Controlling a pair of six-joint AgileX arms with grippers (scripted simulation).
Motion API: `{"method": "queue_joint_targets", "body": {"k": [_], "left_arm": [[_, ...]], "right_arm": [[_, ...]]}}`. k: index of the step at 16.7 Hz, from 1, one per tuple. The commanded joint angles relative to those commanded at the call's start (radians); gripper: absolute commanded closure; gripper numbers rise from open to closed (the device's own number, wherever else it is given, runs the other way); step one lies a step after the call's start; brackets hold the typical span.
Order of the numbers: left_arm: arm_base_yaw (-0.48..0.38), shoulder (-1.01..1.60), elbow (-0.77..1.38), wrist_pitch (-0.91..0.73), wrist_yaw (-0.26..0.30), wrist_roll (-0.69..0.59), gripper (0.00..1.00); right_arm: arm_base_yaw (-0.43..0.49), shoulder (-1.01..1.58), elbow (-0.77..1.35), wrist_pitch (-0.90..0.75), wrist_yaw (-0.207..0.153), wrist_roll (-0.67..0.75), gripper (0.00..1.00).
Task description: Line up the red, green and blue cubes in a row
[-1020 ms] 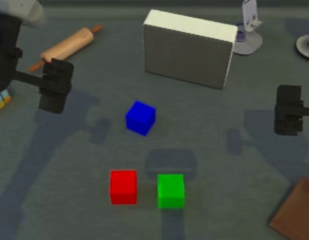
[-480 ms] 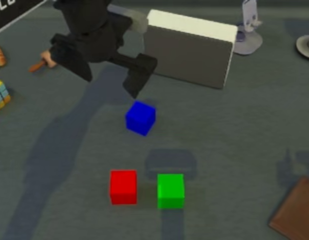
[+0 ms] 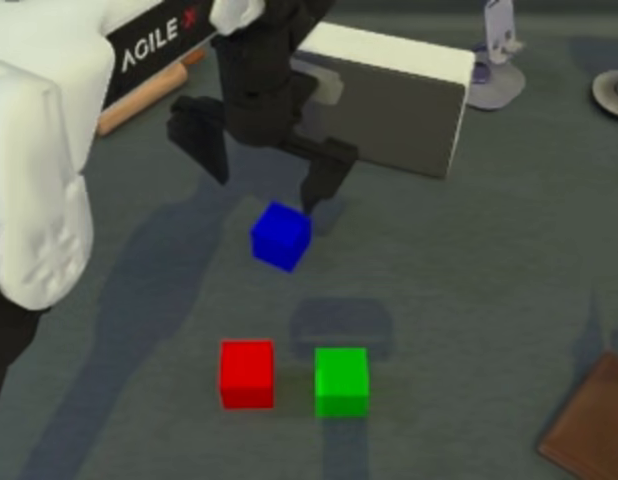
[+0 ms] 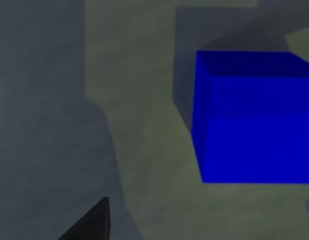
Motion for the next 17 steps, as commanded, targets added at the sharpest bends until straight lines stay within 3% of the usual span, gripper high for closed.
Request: {"method": "queue_joint_targets", "body": {"k": [3,10,17], "left_arm": [[-0.002,0.037,0.034,0.002,-0.009,-0.008,0.00],[0.002,0.036,0.015,0.019,-0.009,-0.006,0.00],[0.000,0.070,-0.196,0.269,-0.009,-0.006,0.00]], "right_arm": [[-0.016,-0.044,-0.027,0.036,-0.017,-0.009,0.00],[-0.016,-0.044,-0.027,0.036,-0.017,-0.009,0.00],[-0.016,-0.044,-0.027,0.036,-0.017,-0.009,0.00]]}}
